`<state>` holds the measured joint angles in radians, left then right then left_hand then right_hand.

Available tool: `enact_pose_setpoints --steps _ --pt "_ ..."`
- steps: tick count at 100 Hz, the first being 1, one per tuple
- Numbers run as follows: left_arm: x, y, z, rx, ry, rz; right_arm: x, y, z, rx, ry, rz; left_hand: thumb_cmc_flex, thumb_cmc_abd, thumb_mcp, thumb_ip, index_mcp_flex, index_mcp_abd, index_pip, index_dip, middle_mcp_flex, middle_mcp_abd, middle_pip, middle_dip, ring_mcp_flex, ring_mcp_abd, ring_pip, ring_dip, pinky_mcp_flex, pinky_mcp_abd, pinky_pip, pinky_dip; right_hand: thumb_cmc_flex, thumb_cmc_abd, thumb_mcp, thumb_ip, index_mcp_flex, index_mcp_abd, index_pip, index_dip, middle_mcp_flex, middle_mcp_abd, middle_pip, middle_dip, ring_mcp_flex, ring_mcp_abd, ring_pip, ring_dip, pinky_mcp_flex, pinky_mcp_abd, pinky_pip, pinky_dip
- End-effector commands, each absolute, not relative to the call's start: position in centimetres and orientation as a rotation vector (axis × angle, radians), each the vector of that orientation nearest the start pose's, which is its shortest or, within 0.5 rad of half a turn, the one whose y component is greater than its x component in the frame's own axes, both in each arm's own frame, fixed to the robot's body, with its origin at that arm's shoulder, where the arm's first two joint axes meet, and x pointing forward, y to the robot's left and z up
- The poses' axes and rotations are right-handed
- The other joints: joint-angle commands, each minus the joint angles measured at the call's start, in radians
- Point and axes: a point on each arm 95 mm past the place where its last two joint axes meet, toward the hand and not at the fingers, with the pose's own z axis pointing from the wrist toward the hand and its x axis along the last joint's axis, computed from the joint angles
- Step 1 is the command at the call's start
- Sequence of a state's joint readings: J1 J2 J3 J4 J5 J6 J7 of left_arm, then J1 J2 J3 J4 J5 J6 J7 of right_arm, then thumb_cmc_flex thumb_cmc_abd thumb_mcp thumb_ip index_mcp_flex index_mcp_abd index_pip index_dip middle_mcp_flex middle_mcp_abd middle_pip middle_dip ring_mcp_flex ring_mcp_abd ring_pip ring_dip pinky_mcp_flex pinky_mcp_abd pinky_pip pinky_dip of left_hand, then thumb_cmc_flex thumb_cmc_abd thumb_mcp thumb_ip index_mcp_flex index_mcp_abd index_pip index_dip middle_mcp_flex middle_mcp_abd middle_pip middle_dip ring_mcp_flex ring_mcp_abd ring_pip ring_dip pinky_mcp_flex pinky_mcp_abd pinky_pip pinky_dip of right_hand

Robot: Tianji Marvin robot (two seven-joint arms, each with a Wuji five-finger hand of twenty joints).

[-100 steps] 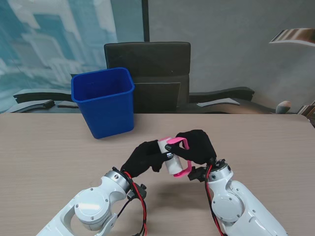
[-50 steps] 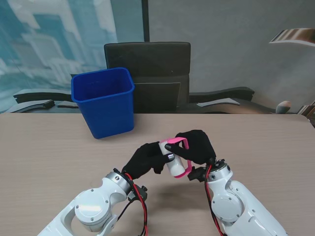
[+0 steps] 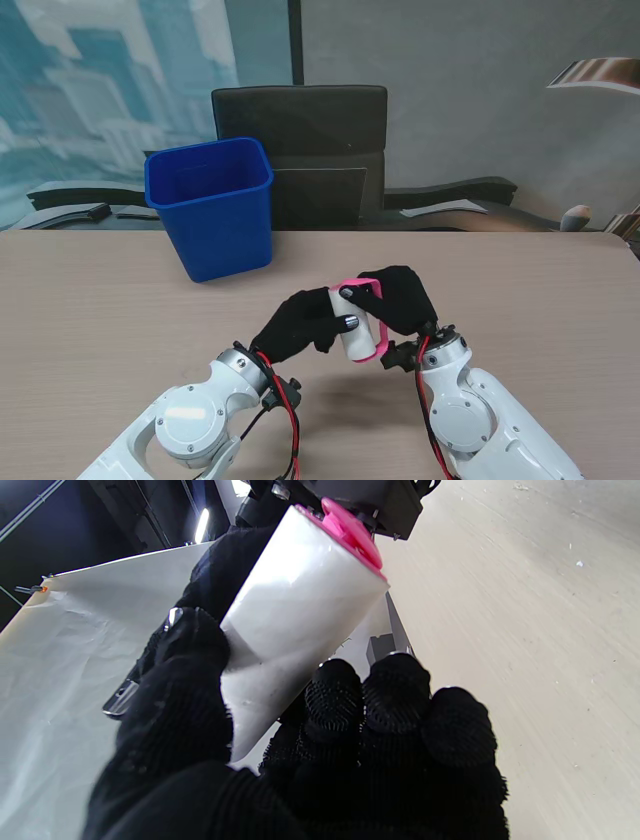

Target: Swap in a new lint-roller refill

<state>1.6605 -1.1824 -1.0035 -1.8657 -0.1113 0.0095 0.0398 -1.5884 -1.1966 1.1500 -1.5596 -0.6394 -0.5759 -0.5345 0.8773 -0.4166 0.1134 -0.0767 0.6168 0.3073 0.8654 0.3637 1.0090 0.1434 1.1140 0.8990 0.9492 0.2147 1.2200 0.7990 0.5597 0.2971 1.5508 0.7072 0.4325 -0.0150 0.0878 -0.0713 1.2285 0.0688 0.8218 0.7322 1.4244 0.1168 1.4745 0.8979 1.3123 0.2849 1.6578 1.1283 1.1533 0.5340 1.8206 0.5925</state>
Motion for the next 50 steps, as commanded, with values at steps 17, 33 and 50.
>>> enact_pose_setpoints --steps 17,33,50 --pt "32.45 -13.46 -29.14 -2.263 0.923 -2.418 36.45 5.75 -28.79 -1.276 -1.029 -2.981 0.155 0.115 0.136 0.063 0.068 -0.162 0.204 0.044 -0.014 -0.091 0.020 -0.026 -0.004 -0.004 0.032 -0.014 0.005 -0.044 0.033 -0.007 0.078 0.274 -0.104 0.033 0.009 0.042 -0.001 -0.011 0.027 -0.008 0.047 0.012 0.010 -0.529 0.139 0.019 0.035 -0.462 0.171 0.059" --pt "32.42 -13.41 -29.16 -2.240 0.918 -2.428 36.45 5.75 -28.78 -1.279 -1.022 -2.977 0.154 0.115 0.135 0.062 0.068 -0.164 0.205 0.044 -0.015 -0.092 0.020 -0.026 -0.003 -0.006 0.032 -0.014 0.005 -0.044 0.033 -0.007 0.067 0.316 -0.112 0.026 0.005 0.048 -0.006 -0.013 0.027 0.003 0.045 0.011 0.009 -0.516 0.141 0.019 0.035 -0.449 0.172 0.060" --pt "32.30 -13.42 -29.15 -2.236 0.918 -2.433 36.46 5.74 -28.81 -1.287 -1.025 -2.969 0.155 0.113 0.135 0.062 0.069 -0.165 0.206 0.043 -0.014 -0.092 0.020 -0.026 -0.003 -0.006 0.031 -0.015 0.005 -0.046 0.033 -0.007 0.039 0.335 -0.127 0.021 0.000 0.052 -0.016 -0.017 0.027 0.005 0.045 0.012 0.009 -0.513 0.143 0.019 0.035 -0.444 0.175 0.061"
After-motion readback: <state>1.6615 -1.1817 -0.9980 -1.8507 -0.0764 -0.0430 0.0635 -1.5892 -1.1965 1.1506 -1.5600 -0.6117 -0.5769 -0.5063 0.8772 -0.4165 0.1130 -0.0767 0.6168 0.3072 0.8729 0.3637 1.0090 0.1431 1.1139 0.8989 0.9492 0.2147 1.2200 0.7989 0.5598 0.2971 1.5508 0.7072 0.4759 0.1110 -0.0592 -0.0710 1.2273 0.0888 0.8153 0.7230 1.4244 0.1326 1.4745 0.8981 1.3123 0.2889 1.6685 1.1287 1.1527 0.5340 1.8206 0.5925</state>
